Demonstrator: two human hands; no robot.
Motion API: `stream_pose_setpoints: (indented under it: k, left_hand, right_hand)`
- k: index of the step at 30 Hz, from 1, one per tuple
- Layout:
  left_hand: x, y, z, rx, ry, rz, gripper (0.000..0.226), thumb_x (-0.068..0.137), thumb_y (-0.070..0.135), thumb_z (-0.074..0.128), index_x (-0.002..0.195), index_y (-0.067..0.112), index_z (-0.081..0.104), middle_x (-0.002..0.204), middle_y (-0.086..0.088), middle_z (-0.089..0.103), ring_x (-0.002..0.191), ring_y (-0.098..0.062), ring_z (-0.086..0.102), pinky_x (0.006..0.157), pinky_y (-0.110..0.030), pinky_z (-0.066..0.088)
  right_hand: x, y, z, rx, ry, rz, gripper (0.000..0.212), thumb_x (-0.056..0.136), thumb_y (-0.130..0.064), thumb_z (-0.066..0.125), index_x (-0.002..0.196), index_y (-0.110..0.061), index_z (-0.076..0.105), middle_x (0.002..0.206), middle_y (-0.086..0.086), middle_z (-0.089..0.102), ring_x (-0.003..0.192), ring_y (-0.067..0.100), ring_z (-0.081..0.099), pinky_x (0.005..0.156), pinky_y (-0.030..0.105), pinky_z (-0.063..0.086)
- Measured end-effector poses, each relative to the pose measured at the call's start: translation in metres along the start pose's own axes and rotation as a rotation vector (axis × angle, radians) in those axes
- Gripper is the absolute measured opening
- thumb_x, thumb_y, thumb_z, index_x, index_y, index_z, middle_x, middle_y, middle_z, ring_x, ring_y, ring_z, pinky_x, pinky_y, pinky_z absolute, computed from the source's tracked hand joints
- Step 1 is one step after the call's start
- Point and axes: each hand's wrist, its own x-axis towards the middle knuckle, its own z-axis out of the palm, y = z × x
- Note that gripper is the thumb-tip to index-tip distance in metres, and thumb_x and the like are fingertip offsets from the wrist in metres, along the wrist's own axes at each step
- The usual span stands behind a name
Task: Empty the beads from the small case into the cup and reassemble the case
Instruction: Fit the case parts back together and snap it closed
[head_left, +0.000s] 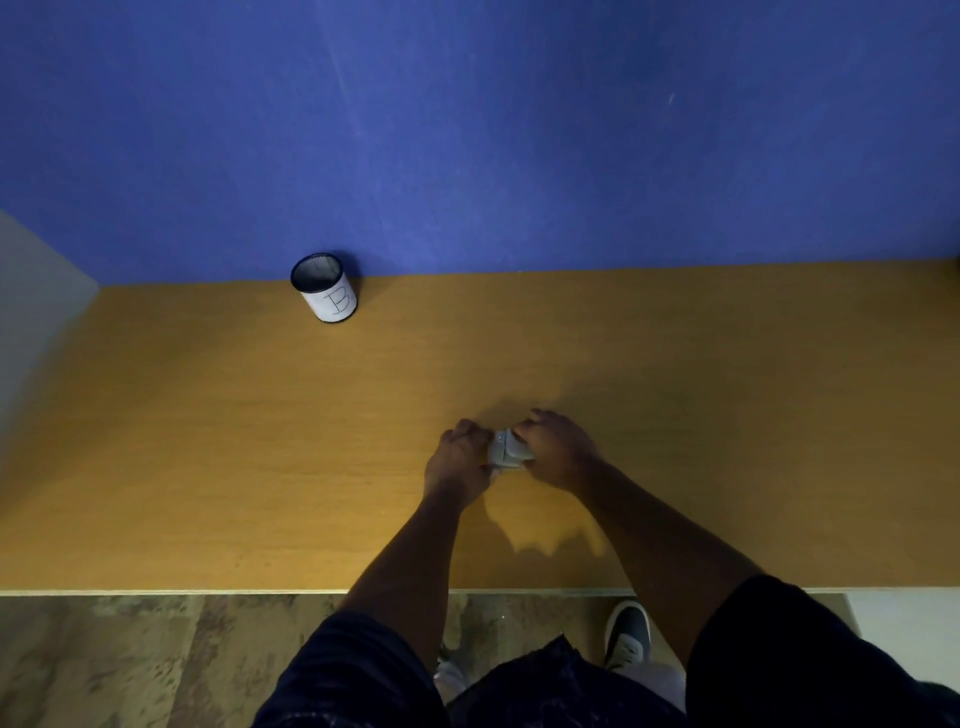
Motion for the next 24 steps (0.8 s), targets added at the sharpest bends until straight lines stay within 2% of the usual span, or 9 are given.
stream_pose_setpoints:
  k: [11,16,24]
  left_hand:
    - [0.001,-0.002,0.002,0.009,0.004,-0.02,0.058,0.078,0.027,0.079,0.133,0.025,0.06,0.137,0.001,0.048,0.127,-0.025,0.049,0.101,-0.043,0.052]
    - [0.0,-0.002,0.004,0.034,0.028,-0.004,0.056,0.078,0.027,0.078,0.131,0.024,0.06,0.137,0.001,0.049,0.125,-0.026,0.049,0.098,-0.043,0.053]
    - [0.001,-0.002,0.004,0.012,0.032,-0.008,0.055,0.078,0.029,0.079,0.13,0.024,0.063,0.134,0.003,0.05,0.124,-0.024,0.049,0.097,-0.043,0.054]
  right_hand:
    - [0.008,-0.002,0.004,-0.072,0.004,-0.061,0.039,0.079,-0.02,0.067,0.118,-0.016,0.063,0.122,0.009,0.055,0.116,0.03,0.054,0.095,0.04,0.046]
    - [0.011,-0.004,0.009,-0.02,-0.025,-0.042,0.044,0.08,-0.02,0.068,0.123,-0.016,0.061,0.128,0.008,0.049,0.125,0.029,0.045,0.096,0.042,0.048]
    - [0.01,0.0,0.017,0.0,-0.029,0.006,0.054,0.084,-0.032,0.073,0.133,-0.017,0.056,0.142,0.007,0.042,0.133,0.027,0.04,0.098,0.043,0.049]
